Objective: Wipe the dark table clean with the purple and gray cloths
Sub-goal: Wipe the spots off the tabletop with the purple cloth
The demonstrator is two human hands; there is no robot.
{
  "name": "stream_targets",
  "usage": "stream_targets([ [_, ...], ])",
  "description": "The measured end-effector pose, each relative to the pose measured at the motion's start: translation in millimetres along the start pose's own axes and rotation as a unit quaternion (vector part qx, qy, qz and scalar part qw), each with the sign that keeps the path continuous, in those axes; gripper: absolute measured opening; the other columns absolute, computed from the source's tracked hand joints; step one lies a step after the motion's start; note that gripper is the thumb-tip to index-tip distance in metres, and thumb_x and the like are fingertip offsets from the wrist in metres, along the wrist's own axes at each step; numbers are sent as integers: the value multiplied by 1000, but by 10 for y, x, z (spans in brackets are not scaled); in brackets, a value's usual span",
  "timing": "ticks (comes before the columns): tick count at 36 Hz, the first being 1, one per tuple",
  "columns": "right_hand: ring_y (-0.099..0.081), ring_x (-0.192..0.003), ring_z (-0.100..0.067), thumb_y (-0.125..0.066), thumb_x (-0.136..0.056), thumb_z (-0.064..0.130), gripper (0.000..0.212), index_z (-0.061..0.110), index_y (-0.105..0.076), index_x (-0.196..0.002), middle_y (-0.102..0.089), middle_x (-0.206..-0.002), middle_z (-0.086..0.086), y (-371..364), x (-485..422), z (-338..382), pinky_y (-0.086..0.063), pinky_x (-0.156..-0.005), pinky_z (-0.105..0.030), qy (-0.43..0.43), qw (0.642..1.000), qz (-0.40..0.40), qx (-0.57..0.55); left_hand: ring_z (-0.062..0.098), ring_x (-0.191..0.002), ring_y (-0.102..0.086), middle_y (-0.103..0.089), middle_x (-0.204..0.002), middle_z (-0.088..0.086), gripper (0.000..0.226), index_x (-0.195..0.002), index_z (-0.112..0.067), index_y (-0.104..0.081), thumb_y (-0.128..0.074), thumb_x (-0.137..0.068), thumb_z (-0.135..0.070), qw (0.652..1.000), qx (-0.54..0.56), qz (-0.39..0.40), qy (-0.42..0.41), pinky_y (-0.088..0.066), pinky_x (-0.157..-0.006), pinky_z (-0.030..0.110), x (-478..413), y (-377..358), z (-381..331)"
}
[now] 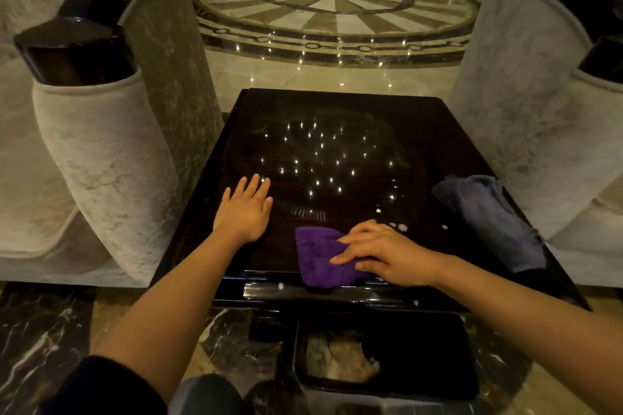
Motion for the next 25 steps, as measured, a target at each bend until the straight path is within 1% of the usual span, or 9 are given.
stream_targets([
  [1,-33,-122,-10,-56,-87,12,35,28,-57,-118,-52,-134,2,-6,65,9,-23,-104,-30,-2,1000,-2,7,23,-147,1,-2,-160,4,52,-149,-19,-6,-16,-101,-34,1000,-1,0,0,-3,-119,43,0,1,-3],
  [4,-33,-117,-10,-55,-87,14,35,30,-56,-118,-50,-135,3,-44,267,31,-25,-104,-33,-13,999,-10,30,23,-147,2,-1,-160,4,51,-149,-20,-5,-15,-101,-34,1000,1,0,0,-3,-119,43,1,5,-3],
  [8,-36,-117,-17,-55,-88,17,35,34,-56,-118,-47,-137,8,-83,469,76,-33,-101,-38,-39,997,-44,52,24,-147,2,-1,-160,4,52,-149,-19,-5,-15,-101,-35,1000,4,2,-2,-3,-119,43,-4,13,0],
  [12,-36,-117,-19,-54,-88,18,36,36,-54,-119,-46,-139,8,-109,592,125,-35,-100,-40,-63,994,-54,65,23,-147,2,-1,-160,4,52,-149,-19,-6,-15,-101,-35,1000,6,5,-3,-3,-119,43,2,25,-1],
  [16,-38,-115,-17,-55,-88,18,35,34,-56,-119,-49,-135,10,-107,717,151,-37,-98,-41,-66,995,-49,64,24,-147,1,-3,-160,5,52,-149,-18,-7,-16,-101,-34,1000,5,-1,-10,-5,-119,44,23,41,-13],
  [18,-37,-112,-12,-56,-87,16,36,34,-56,-118,-47,-131,16,-71,773,149,-37,-99,-41,-66,995,-54,53,25,-147,0,-3,-160,6,52,-149,-18,-7,-17,-101,-34,1000,4,-2,-16,-5,-119,44,30,46,-16],
  [20,-36,-111,-8,-58,-86,12,39,36,-56,-117,-40,-124,25,42,803,149,-35,-102,-39,-72,994,-83,23,25,-147,1,-3,-160,6,52,-149,-18,-7,-17,-101,-34,1000,5,-1,-17,-5,-119,44,35,52,-14],
  [22,-39,-112,-10,-60,-84,7,46,40,-54,-115,-39,-119,27,217,809,159,-33,-104,-36,-82,987,-134,-26,25,-147,1,-3,-160,6,52,-149,-18,-7,-17,-101,-34,1000,6,1,-17,-5,-119,44,48,51,-13],
  [25,-42,-114,-15,-60,-82,1,52,41,-49,-112,-47,-117,12,515,792,149,-29,-100,-29,-93,974,-201,-52,25,-147,0,-3,-159,7,52,-149,-18,-7,-17,-101,-34,1000,2,0,-19,-5,-119,44,65,52,-24],
])
Point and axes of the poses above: each hand's wrist, its own x-axis away from the middle knuckle, its own y-axis out of the back of the hand, z = x × y, the point moved 5 cm from there along -x, towards the middle knuckle
